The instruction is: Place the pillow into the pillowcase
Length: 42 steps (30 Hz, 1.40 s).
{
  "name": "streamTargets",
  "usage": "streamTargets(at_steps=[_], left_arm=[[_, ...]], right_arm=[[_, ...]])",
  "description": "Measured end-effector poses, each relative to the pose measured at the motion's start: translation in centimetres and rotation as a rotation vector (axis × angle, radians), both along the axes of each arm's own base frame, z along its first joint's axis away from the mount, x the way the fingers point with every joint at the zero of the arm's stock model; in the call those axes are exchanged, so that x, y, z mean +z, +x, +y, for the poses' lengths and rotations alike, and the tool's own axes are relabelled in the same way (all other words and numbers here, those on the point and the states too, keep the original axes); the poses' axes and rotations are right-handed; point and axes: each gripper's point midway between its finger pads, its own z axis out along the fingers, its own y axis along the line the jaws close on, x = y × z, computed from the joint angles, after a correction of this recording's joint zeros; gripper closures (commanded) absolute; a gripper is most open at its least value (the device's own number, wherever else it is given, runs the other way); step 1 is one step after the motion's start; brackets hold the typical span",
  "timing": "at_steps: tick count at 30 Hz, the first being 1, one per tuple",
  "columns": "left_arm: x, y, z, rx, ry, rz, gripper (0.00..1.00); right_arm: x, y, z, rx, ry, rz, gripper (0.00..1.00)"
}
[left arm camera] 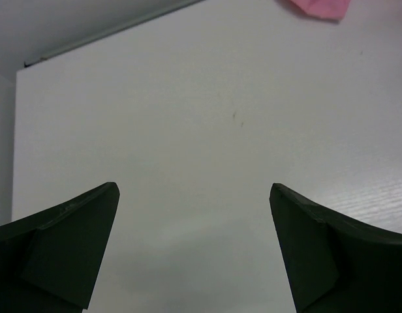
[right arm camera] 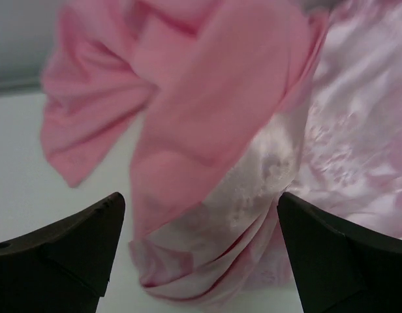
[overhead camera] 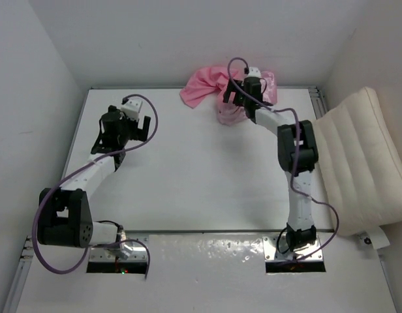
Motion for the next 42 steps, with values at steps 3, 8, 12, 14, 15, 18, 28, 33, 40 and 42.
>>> streamTargets(at_steps=[3,8,12,14,15,18,28,33,40,42], left_arm=[[-1.3,-0.7,0.0,0.009,-0.017,0.048,0.0],[-1.4,-0.9,0.3,0.037,-0.037,0.055,0.0],[-1.3,-0.9,1.1,0.096,-0.062,0.047,0.0],[-1.1,-0.9,2.0,0.143,-0.09,0.038,0.0],[-1.0,-0.9,2.4,0.166,-0.107,0.033,0.0],[-0.1,-0.8,4.3,0.238,-0.16,0.002,0.0],[4.6,-0.7,7.0,0.278,-0.189,-0.158,0.0],[3.6,-1.2,5.2,0.141,-0.13,-0.129,0.0],[-2.2,-3.8,0.8,-0.119,-0.013,0.043,0.0],[-3.9,-4.8,-0.5,-0.199,0.028,0.094,0.0]], right_arm=[[-7.7,0.8,1.1,-0.048,0.014,0.148,0.21],[-9.5,0.3,3.8,-0.005,0.057,0.183,1.0],[-6.5,-1.9,7.8,0.18,0.056,0.152,1.0],[-2.6,-4.4,11.4,0.352,0.091,0.11,1.0],[0.5,-6.0,13.6,0.455,0.142,0.057,1.0],[11.4,-10.8,18.3,0.698,0.307,-0.122,1.0],[25.1,-14.7,13.1,0.827,0.581,-0.332,0.4],[10.6,-8.2,5.4,0.42,0.521,0.056,0.01],[-0.1,-10.0,-3.2,0.093,0.198,0.31,0.01],[0.0,-11.7,-3.2,0.114,0.136,0.309,0.12]])
